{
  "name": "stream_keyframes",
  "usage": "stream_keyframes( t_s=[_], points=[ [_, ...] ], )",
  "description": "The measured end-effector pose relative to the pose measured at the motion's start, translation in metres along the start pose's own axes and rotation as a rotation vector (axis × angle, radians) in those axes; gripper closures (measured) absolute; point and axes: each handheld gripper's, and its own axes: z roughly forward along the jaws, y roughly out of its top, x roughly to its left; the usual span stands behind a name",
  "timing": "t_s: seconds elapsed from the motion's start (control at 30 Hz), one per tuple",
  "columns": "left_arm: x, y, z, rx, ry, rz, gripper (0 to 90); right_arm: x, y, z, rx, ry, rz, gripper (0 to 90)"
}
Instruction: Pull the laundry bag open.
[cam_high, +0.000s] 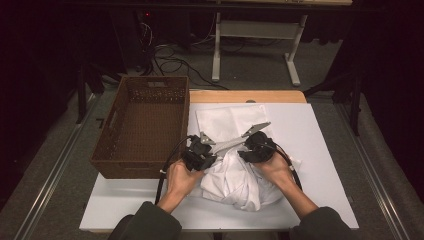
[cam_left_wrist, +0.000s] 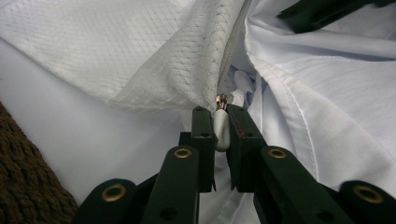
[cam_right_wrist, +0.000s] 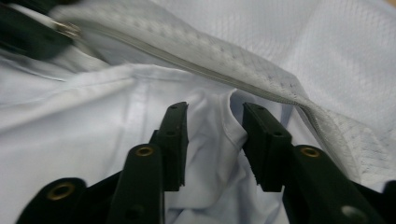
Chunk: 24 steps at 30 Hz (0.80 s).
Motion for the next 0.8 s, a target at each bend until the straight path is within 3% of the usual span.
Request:
stream_keyframes(
  t_s=[0.07, 0.13, 0.23, 0.3, 0.4, 0.53, 0.63, 0.8],
  points=[
    [0.0, 0.0, 0.0, 0.0, -0.002, 0.0, 81.9, 0.004, -0.001, -0.007, -0.026, 0.016, -0.018, 60.9],
    [-0.001, 0.0, -0.001, -0.007, -0.002, -0.002, 81.9, 0.011, 0.0, -0.004, -0.007, 0.031, -0.041, 67.6],
    [-0.001, 0.0, -0.002, -0.013, -0.005, -0.006, 81.9, 0.02, 0.003, 0.016, 0.057, 0.036, -0.1, 78.8],
    [0.0, 0.0, -0.003, -0.007, -0.006, -0.003, 82.0, 0.02, 0.005, 0.034, 0.097, 0.035, -0.106, 86.3],
    [0.001, -0.002, -0.003, 0.007, -0.007, -0.003, 82.1, 0.016, 0.008, 0.053, 0.146, -0.013, -0.102, 88.8],
    [0.001, -0.002, -0.003, 0.005, -0.004, -0.005, 82.2, 0.001, 0.012, 0.058, 0.152, -0.056, -0.044, 88.6],
    [-0.001, -0.003, -0.002, 0.024, 0.012, 0.011, 82.1, 0.001, 0.011, 0.053, 0.133, -0.063, -0.037, 83.9],
    [0.001, -0.003, 0.0, 0.035, 0.017, 0.0, 82.0, 0.015, 0.007, 0.022, 0.03, 0.019, -0.059, 65.5]
  ],
)
